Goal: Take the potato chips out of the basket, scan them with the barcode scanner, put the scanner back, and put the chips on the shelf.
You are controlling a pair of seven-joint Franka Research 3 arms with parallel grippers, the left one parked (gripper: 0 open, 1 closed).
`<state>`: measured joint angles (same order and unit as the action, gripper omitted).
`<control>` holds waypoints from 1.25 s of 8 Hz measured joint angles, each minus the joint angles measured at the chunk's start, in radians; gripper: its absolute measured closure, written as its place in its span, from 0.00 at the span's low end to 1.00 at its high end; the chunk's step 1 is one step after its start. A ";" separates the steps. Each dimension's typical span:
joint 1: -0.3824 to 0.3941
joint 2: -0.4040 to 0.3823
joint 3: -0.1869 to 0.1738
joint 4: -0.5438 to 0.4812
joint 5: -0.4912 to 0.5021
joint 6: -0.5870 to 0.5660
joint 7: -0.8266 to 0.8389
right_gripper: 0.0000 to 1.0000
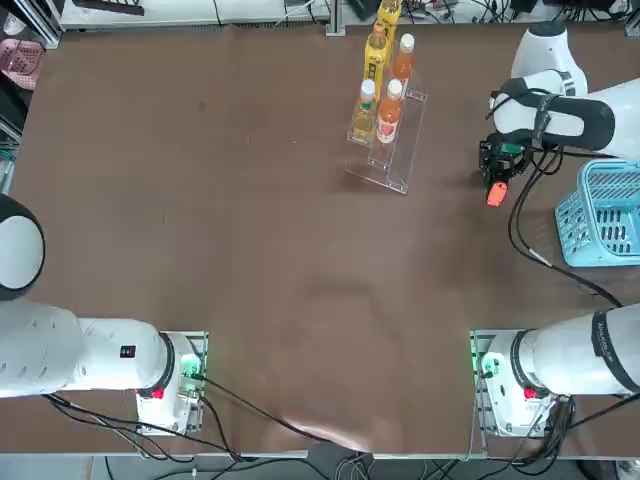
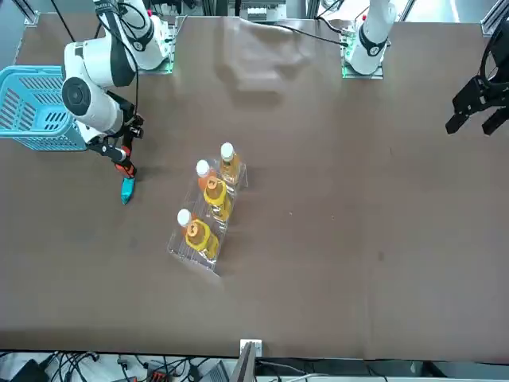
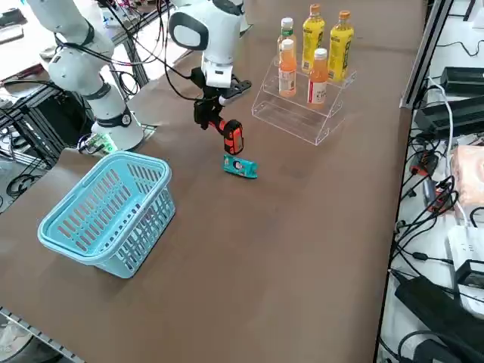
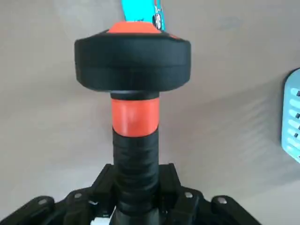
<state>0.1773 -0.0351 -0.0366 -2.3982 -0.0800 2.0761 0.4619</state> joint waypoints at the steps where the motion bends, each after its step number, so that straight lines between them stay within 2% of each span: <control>1: 0.000 0.000 -0.001 0.015 -0.008 0.000 0.000 0.59; 3: -0.012 0.004 -0.011 0.087 -0.063 -0.033 -0.035 0.59; 5: -0.105 0.052 -0.020 0.212 -0.083 -0.098 -0.209 0.59; 7: -0.240 0.148 -0.028 0.354 -0.090 -0.111 -0.445 0.59; 10: -0.401 0.324 -0.032 0.555 -0.099 -0.111 -0.733 0.59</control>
<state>-0.2240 0.2887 -0.0685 -1.8427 -0.1794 1.9653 -0.2709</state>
